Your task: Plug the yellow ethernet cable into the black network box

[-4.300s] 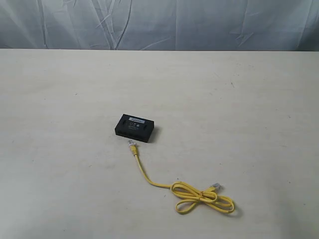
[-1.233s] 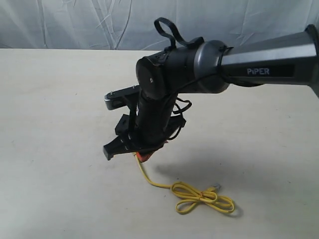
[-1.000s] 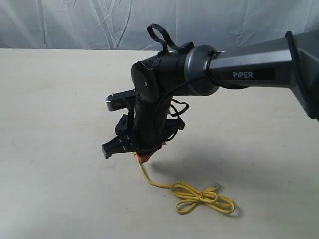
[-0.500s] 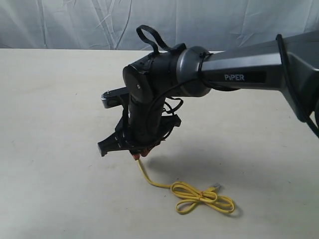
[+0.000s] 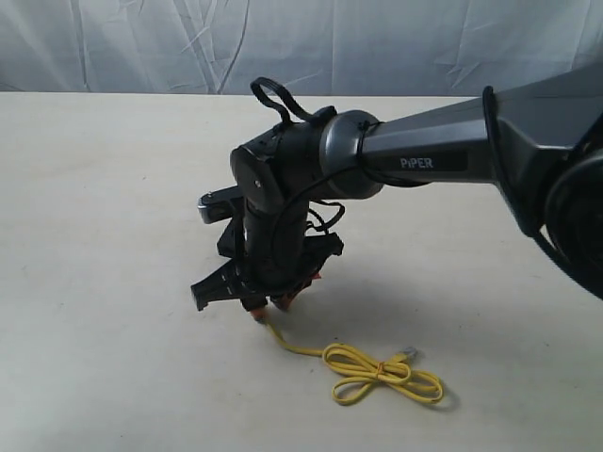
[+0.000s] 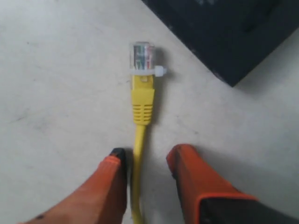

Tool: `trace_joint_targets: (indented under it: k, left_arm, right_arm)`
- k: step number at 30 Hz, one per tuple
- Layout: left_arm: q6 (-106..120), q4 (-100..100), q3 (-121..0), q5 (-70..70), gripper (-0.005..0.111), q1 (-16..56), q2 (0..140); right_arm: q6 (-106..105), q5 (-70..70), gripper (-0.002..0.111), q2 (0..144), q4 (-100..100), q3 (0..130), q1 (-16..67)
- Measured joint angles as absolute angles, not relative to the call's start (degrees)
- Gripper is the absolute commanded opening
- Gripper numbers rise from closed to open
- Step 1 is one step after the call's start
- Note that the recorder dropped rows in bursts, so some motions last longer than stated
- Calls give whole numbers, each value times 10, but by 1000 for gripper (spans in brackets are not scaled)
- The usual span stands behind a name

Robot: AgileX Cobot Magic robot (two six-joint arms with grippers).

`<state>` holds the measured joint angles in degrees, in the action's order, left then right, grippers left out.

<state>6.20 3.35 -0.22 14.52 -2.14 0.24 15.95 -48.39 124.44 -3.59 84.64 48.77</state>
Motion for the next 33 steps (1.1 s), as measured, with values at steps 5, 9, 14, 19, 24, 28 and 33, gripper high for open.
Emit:
trace_joint_targets:
  k: [5, 9, 14, 19, 24, 28, 33]
  left_arm:
    - [62, 33, -2, 145, 0, -21, 2]
    - [62, 33, -2, 145, 0, -21, 2]
    - [62, 33, -2, 145, 0, -21, 2]
    - [62, 33, -2, 145, 0, -21, 2]
    - [62, 33, -2, 145, 0, -21, 2]
    - [62, 33, -2, 145, 0, -21, 2]
    - [62, 33, -2, 145, 0, -21, 2]
  right_arm:
    - [162, -485, 10, 1245, -36, 846, 488]
    - [154, -495, 0, 1249, -29, 848, 487]
    - [130, -503, 0, 1249, -26, 851, 487]
    - [75, -530, 0, 1219, -31, 849, 487]
    - [50, -551, -1, 1162, 0, 849, 488]
    - [6, -563, -1, 1137, 10, 846, 482]
    - [-71, -549, -1, 1108, -61, 785, 433]
